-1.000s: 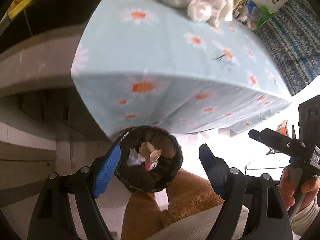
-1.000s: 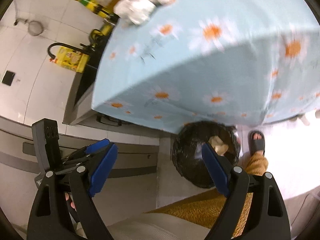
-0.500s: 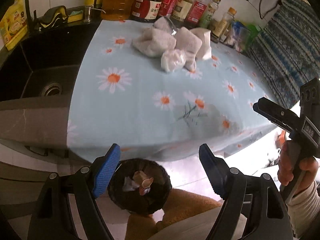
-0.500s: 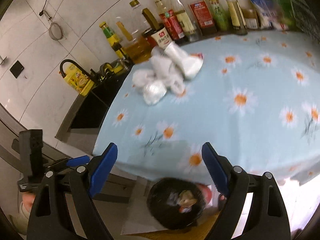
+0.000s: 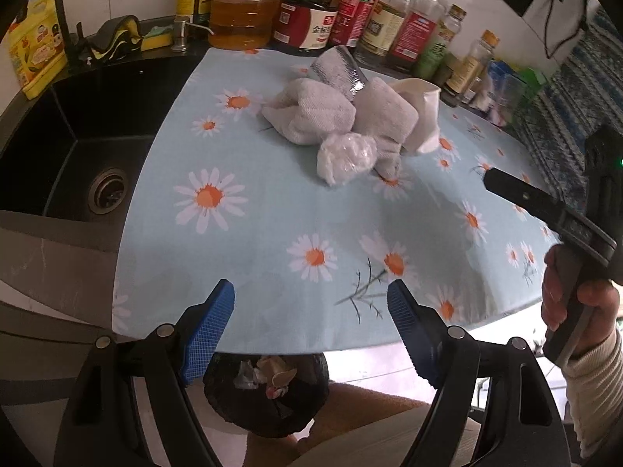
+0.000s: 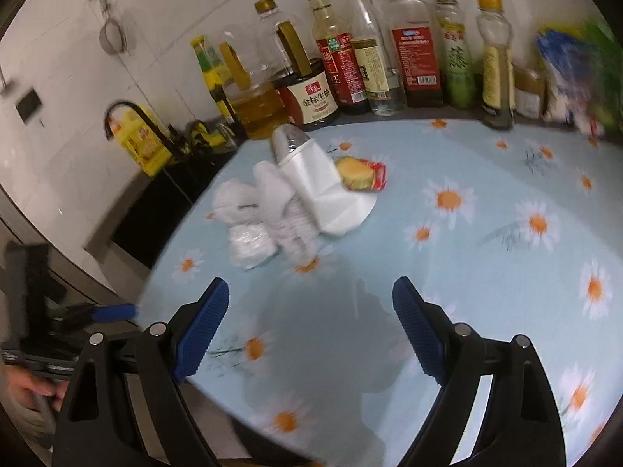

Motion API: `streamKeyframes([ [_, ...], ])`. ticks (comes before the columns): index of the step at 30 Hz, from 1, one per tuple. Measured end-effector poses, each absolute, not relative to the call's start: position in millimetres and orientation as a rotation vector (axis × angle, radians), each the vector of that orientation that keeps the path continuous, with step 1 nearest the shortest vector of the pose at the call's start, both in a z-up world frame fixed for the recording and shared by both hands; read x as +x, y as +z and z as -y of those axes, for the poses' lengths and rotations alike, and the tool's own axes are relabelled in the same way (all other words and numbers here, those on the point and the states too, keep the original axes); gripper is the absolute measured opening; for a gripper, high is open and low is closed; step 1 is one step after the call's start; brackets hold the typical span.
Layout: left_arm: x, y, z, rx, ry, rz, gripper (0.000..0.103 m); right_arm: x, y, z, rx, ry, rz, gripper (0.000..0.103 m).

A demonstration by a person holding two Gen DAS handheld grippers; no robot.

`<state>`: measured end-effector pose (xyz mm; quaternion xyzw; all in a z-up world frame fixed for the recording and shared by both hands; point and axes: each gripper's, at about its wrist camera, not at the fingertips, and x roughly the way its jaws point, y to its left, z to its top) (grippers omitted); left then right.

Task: Collect trash
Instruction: 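Raise both tools back toward the table, then grasp the white paper cup with the right gripper while the left grasps the plastic-wrapped tissue ball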

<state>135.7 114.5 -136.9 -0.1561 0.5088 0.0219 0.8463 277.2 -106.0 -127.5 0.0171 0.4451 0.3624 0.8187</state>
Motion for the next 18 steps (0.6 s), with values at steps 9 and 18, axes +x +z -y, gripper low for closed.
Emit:
streamKeyframes([
  [9,152.3,-133.4,-111.4,-0.368,0.167,-1.087,0.078,334.9,-138.9,74.0,-0.083,0.892,-0.947,0.085],
  [18,161.5,-138.2,-102.1,-0.409,0.265,-1.112,0.078,367.7,-158.6,46.9,-0.232,1.021,-0.966,0.063],
])
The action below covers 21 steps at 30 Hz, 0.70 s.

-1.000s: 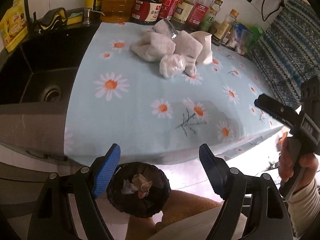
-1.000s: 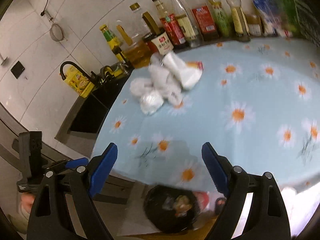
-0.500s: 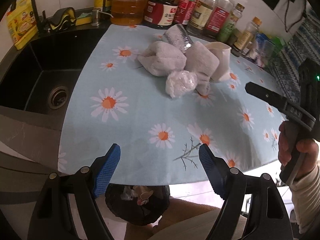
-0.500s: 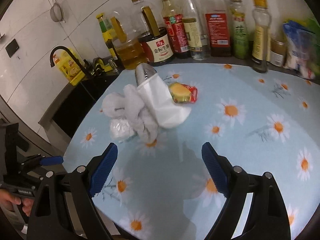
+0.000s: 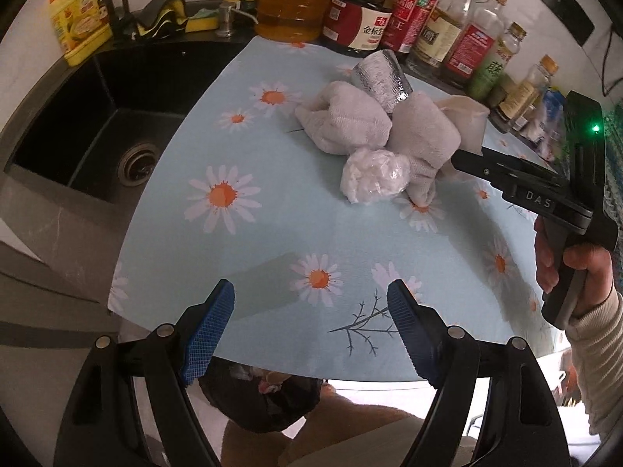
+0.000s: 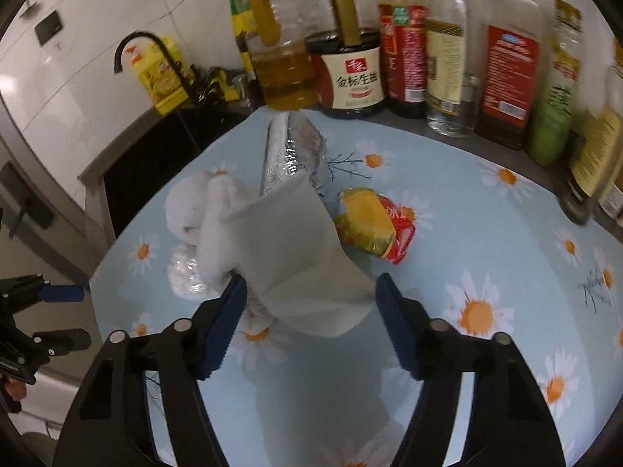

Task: Collect trash
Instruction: 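Grasp the white paper cup with the right gripper while the left grasps the plastic-wrapped tissue ball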

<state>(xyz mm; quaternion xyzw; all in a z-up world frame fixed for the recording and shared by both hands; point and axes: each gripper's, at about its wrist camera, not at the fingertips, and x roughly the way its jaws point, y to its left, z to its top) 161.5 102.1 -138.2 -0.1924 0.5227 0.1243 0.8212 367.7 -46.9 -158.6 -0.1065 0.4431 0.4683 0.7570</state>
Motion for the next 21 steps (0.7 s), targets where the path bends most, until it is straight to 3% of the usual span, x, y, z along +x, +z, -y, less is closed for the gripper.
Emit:
streamKeyframes([
  [3,166.2,-139.4,-98.8,-0.412,0.280,-1.119,0.078,369.8,-161.0,45.9,-0.246,1.053,-0.961,0.058],
  [6,171.9,-139.9,-96.9,-0.407,0.289,-1.128,0.078,373.5,-159.7,48.5,-0.234,1.081,-0.958,0.042],
  [21,229.7,-141.1,-86.7,-0.320,0.247,-1.160,0.078,379.3,-153.7,102.0,0.016,1.146,-1.005,0.041],
])
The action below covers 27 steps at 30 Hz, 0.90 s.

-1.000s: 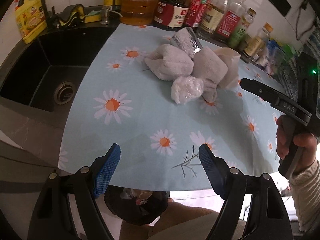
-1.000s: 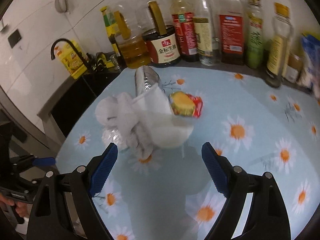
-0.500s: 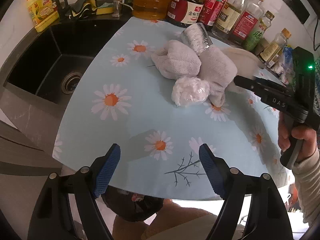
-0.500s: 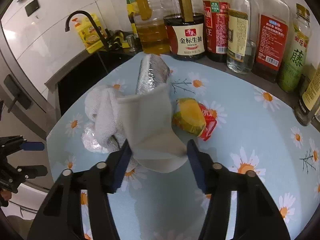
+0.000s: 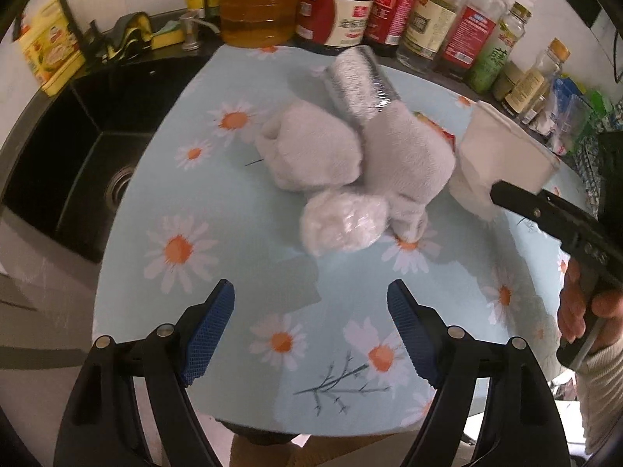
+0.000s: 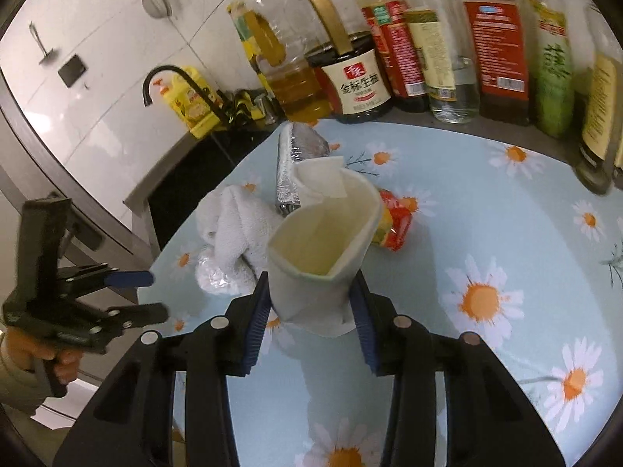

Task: Collect trash
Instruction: 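Grasp the white paper cup with the right gripper while the left grasps the plastic-wrapped tissue ball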

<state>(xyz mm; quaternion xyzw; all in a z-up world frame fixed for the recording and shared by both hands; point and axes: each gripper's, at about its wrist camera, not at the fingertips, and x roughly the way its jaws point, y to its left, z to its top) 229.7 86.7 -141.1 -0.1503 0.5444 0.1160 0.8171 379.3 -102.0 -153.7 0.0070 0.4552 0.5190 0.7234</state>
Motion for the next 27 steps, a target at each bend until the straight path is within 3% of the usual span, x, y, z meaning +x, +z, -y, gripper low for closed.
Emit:
streamKeyframes([
  [24,288.5,-161.1,-77.0,-0.152,0.229,-1.242,0.078,349.8,-149.0,175.6,0.093,1.102,-0.986,0.041],
  [27,290.6,-166.5,-76.8,-0.123,0.215,-1.243,0.065,347.4,-150.0,186.1,0.124,1.079,-0.997,0.041],
])
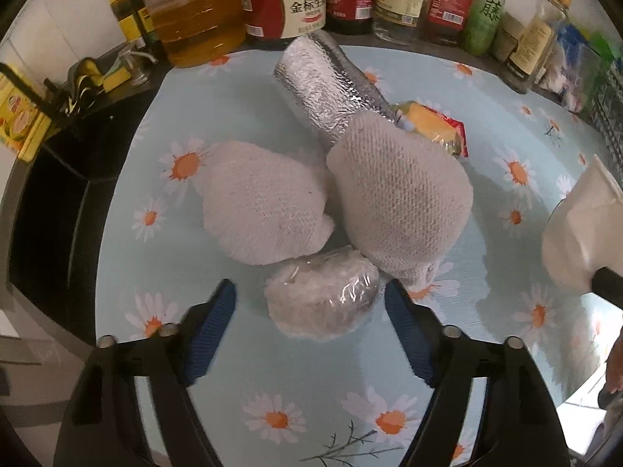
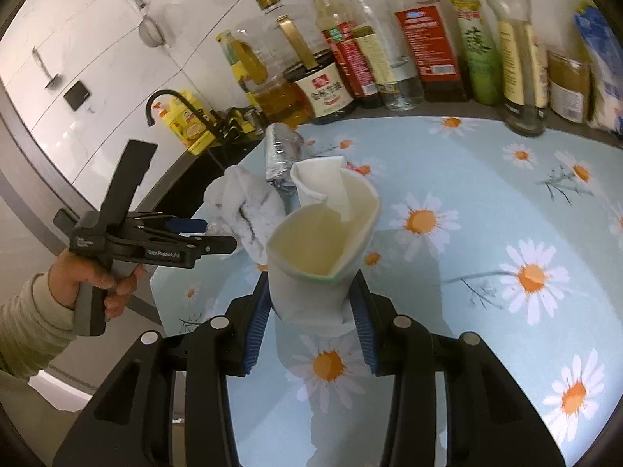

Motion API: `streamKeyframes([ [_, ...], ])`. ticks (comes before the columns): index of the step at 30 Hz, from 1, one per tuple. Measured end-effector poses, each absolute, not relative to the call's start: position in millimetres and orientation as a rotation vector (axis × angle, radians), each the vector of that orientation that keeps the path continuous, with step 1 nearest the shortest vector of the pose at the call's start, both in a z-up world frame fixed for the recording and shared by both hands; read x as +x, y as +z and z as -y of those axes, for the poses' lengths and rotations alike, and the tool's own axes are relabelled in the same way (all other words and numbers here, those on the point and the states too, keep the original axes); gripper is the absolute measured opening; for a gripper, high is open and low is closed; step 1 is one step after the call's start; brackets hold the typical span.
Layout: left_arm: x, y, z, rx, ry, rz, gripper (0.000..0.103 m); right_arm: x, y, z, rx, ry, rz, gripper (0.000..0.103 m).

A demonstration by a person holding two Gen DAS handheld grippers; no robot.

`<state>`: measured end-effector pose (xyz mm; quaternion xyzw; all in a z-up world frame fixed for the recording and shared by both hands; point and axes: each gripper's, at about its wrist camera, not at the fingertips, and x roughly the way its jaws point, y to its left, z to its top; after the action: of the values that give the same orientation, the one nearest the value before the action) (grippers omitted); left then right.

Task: Collect trash
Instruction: 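Grasp the white paper cup with the right gripper while the left grasps the plastic-wrapped tissue ball, then carry the paper cup and wrapped tissue ball down over the black bin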

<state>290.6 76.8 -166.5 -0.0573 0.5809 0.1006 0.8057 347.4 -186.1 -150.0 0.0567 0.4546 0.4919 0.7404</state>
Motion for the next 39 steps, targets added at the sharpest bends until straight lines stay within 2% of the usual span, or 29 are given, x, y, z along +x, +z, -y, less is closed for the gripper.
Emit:
streamKeyframes([
  [1,290.8,-167.6,-76.9,-0.121,0.214,-1.246,0.057,346.2,-149.5,188.4,0.127,1.073,-0.996,0.041],
  [4,290.2,-168.2,-76.8,-0.111,0.197,-1.237,0.056,343.1,-149.2,191.5,0.121,1.055,-0.990,0.041],
  [22,249.9,-137.4,-78.8,-0.065,0.005,-1.124,0.055,294.8,-137.1,179.3,0.134,0.791,-1.060,0.041],
  [39,191.2,-103.4,-110.9,-0.124,-0.136,-1.015,0.055,218.4,-101.6,122.2,0.117,0.698,-1.015,0.042],
])
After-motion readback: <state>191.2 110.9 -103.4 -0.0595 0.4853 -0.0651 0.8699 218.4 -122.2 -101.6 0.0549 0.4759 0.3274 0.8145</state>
